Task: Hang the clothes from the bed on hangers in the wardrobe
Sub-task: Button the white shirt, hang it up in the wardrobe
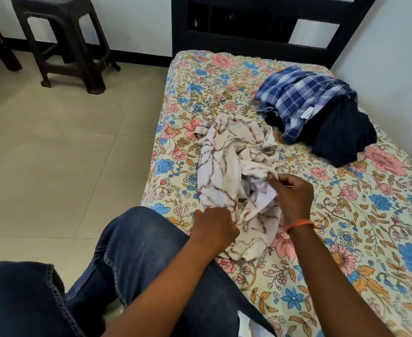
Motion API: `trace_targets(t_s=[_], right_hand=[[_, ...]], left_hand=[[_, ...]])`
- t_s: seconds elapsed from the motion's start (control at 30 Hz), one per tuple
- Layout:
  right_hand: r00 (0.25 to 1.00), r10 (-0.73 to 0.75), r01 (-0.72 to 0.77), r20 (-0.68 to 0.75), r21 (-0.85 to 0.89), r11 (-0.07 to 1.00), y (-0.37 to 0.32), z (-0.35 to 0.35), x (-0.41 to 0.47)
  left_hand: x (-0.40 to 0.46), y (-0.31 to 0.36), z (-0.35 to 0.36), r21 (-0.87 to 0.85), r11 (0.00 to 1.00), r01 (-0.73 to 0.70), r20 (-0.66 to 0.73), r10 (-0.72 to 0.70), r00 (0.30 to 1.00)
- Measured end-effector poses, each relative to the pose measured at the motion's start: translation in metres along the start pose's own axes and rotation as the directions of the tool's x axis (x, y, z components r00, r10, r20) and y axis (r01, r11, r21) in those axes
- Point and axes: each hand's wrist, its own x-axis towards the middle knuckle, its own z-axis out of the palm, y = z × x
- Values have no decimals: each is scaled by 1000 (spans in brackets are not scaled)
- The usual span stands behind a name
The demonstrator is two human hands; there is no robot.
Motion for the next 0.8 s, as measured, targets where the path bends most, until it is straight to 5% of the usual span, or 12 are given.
trace_targets(t_s=[0.27, 0.5, 0.57, 0.8], right_hand=[[974, 224, -213, -15, 250, 945, -10, 13, 20], [913, 408, -376, -7, 373, 848, 41, 18, -41], [885, 464, -430, 46, 464, 774, 49, 16, -51], [890, 437, -453, 132, 366, 813, 43, 15, -51]], left_hand=[[5, 2, 2, 130, 989, -65, -65, 74, 995], [22, 8, -2, 115, 989, -94, -484, 139, 864], [33, 13, -6, 66, 997, -38, -488, 66, 870], [53, 6, 11, -261, 952, 161, -362, -251, 897]])
